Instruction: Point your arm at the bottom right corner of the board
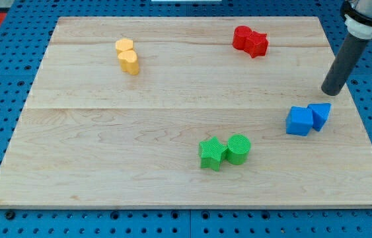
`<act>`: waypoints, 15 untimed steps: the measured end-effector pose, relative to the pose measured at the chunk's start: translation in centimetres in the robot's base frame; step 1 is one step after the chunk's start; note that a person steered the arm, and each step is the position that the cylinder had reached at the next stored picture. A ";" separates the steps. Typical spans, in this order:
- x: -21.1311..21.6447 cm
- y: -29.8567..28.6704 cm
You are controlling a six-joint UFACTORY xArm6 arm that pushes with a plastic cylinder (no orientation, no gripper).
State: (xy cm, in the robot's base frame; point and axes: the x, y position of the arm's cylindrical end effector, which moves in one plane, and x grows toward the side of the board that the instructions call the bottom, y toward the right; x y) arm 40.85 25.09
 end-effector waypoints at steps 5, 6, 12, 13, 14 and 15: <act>0.1 -4.2; 0.1 -4.9; -1.5 -5.5; -1.5 -4.9; -2.1 -3.5; -3.8 -4.1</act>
State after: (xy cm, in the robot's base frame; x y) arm 37.05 21.00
